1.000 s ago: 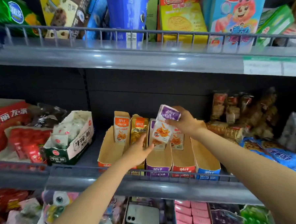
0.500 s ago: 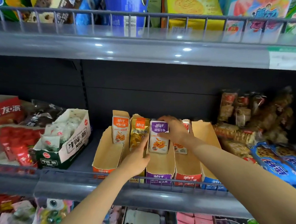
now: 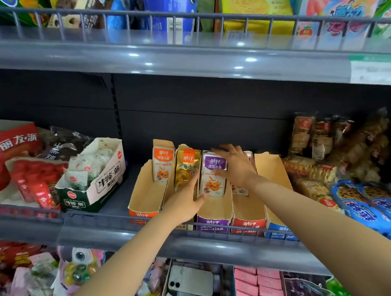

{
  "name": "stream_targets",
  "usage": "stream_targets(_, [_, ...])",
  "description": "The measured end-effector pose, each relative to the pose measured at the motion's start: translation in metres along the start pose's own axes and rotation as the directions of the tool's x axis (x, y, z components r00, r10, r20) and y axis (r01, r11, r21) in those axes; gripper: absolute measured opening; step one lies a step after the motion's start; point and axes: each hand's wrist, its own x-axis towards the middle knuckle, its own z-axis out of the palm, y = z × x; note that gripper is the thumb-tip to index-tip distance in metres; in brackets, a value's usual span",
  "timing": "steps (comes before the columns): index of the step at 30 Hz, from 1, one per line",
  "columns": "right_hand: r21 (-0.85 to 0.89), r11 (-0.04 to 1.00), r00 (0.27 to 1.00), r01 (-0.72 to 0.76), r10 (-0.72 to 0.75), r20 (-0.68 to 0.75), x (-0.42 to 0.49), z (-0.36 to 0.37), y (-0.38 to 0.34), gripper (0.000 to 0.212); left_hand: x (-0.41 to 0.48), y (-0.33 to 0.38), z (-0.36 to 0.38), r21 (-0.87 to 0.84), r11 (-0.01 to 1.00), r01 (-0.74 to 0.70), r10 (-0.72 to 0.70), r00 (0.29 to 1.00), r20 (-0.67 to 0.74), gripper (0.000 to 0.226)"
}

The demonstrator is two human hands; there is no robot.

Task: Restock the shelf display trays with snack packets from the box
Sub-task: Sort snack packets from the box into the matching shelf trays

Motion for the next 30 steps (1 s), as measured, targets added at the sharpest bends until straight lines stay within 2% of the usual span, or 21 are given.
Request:
stream_targets(6, [0.114,0.993,0.998,-0.01,0.003,0.06,-0.036,-0.027,-0.013,0.06,-0.038,0.016,-0.01,0.04,0.994,-0.098,0.102,0.99,-0.097,0.072])
stream_targets(10, [0.224,0.973,0.987,0.056,-0.088,0.135,-0.094,-0.044,-0.026,0.06,-0.079,0.01,-0.008,0.148,0.979,-0.143,0.164,0.977,-0.138,0.074])
stream_targets(13, [0.333,0.936,0.971,0.112,-0.174,0.164,-0.15,-0.04,-0.033,0.059,-0.116,-0.006,0.009,0.232,0.96,-0.158,0.186,0.977,-0.102,0.074])
stream_targets(18, [0.427,0.904,0.93,0.016,-0.17,0.326,-0.25,-0.002,-0.035,0.056,-0.181,-0.041,0.055,0.304,0.944,-0.131,0.123,0.991,0.044,0.07])
stream_targets(22, [0.389,0.918,0.859,-0.078,-0.136,0.493,-0.313,0.045,-0.028,0.054,-0.22,-0.074,0.098,0.362,0.927,-0.093,0.047,0.99,0.133,0.067])
stream_targets(24, [0.36,0.923,0.813,-0.134,-0.105,0.572,-0.34,0.071,-0.023,0.058,-0.235,-0.09,0.12,0.329,0.943,-0.037,-0.041,0.973,0.228,0.067])
stream_targets(25, [0.341,0.924,0.781,-0.173,-0.082,0.62,-0.351,0.084,-0.021,0.059,-0.241,-0.098,0.13,0.293,0.956,0.007,-0.093,0.955,0.282,0.072])
stream_targets(28, [0.32,0.873,0.664,-0.37,0.007,0.748,-0.382,0.12,-0.018,0.052,-0.255,-0.12,0.161,0.253,0.965,0.076,-0.172,0.906,0.387,0.107])
stream_targets(29, [0.313,0.845,0.628,-0.433,0.033,0.778,-0.39,0.132,-0.017,0.051,-0.259,-0.125,0.17,0.25,0.963,0.103,-0.204,0.884,0.421,0.102])
stream_targets(30, [0.29,0.826,0.589,-0.484,0.062,0.806,-0.396,0.142,-0.016,0.051,-0.262,-0.129,0.179,0.248,0.961,0.121,-0.225,0.863,0.451,0.088])
